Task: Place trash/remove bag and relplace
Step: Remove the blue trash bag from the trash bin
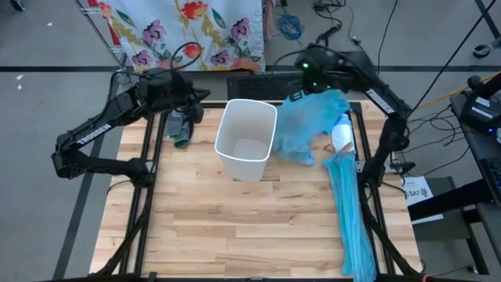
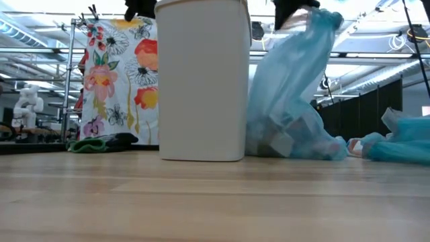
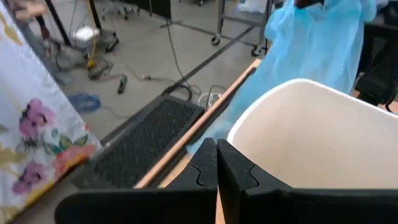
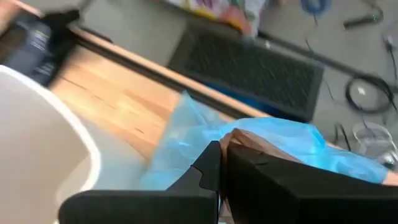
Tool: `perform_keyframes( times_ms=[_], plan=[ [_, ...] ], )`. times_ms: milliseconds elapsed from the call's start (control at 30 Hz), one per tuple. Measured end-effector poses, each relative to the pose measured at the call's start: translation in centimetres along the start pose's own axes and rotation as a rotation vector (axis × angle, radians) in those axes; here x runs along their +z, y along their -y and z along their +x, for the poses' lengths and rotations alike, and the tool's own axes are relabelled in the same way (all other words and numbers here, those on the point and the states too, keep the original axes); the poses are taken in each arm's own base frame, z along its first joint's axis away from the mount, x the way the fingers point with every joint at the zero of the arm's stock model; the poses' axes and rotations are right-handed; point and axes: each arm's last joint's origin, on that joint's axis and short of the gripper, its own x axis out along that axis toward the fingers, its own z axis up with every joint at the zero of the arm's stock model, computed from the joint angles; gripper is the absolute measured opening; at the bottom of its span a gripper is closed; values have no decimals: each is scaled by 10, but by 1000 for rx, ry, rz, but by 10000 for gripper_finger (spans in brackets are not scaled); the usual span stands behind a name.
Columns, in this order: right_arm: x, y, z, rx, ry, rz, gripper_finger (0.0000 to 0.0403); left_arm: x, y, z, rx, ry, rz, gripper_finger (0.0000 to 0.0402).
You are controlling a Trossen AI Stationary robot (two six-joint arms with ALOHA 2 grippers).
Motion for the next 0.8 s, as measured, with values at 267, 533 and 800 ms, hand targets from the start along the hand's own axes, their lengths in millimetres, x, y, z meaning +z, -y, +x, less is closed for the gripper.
perform_keyframes(
  times_ms=[267, 533, 800],
  plan=[
    [-5, 17, 56, -124, -174, 21, 0, -7, 0, -5, 11, -58, -33, 0],
    [-22, 34, 119, 65, -136, 144, 0, -15, -1, -13, 14, -54, -44, 0],
    [-75, 35, 176, 122, -49, 220, 0, -14, -1, -17, 16, -39, -55, 0]
  ],
)
